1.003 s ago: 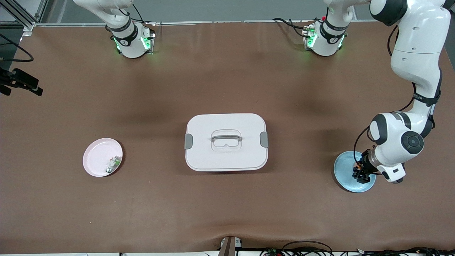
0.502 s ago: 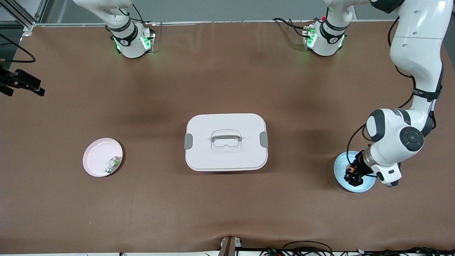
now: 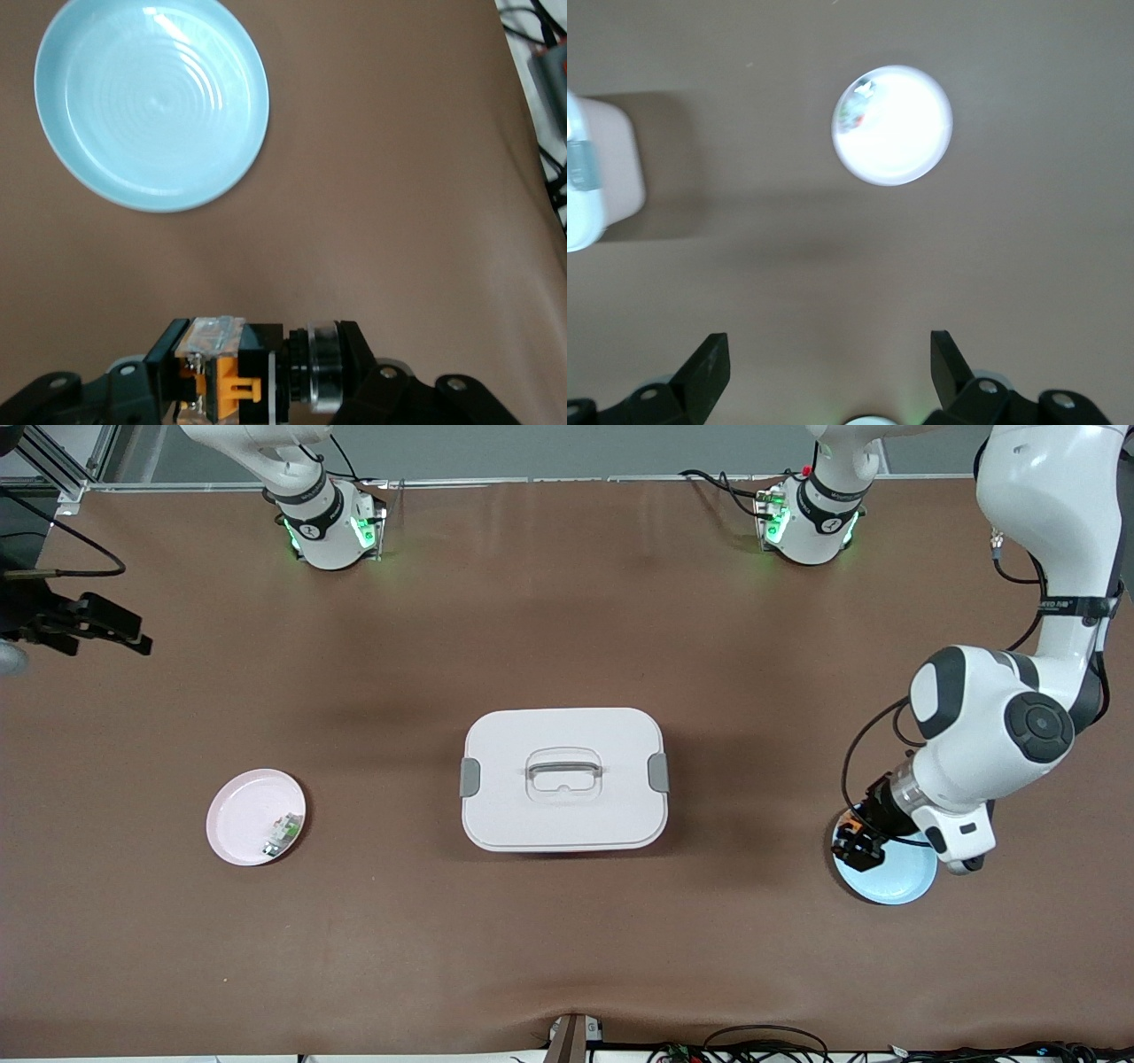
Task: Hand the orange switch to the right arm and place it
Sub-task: 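Lift the switch with the left gripper while the right gripper approaches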
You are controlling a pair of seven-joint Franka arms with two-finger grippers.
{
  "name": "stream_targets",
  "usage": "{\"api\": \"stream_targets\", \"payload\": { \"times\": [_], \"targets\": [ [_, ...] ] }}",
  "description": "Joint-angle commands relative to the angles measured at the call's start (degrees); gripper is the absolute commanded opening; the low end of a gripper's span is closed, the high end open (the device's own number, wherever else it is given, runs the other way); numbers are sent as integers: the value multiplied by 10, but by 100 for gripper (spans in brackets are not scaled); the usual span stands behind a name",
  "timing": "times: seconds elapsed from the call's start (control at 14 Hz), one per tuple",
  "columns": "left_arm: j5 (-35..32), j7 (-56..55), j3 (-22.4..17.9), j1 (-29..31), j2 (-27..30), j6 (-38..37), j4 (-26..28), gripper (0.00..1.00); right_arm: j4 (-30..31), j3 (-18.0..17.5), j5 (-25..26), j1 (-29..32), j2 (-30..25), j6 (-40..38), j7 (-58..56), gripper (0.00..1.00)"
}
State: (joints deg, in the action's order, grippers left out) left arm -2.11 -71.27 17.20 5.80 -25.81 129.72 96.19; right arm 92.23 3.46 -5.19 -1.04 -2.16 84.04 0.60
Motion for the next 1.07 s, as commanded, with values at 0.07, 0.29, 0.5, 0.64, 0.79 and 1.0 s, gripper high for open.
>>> {"api": "stream_targets", "payload": {
  "times": [0.07,0.29,0.5,0.64,0.79,1.0],
  "targets": [
    [8,-22,44,1,32,-35,6,0,18,2,-71,-3,-1,-17,20,100],
    [9,-29,88,-4,31,-105,-41,0,29,1,-106,-17,-2,-16,53,100],
    [13,-103,135,-4,24,-131,-81,0,55,0,-174,-39,-6,1,118,100],
    [23,-132,151,-24,14,-131,-100,0,59,0,-177,-69,-6,11,122,100],
    [50,-159,151,-53,11,-131,-114,0,72,0,-196,-93,-13,36,164,100],
    [69,-238,151,-101,0,-129,-150,0,130,-1,-234,-113,-40,102,174,100]
  ]
}}
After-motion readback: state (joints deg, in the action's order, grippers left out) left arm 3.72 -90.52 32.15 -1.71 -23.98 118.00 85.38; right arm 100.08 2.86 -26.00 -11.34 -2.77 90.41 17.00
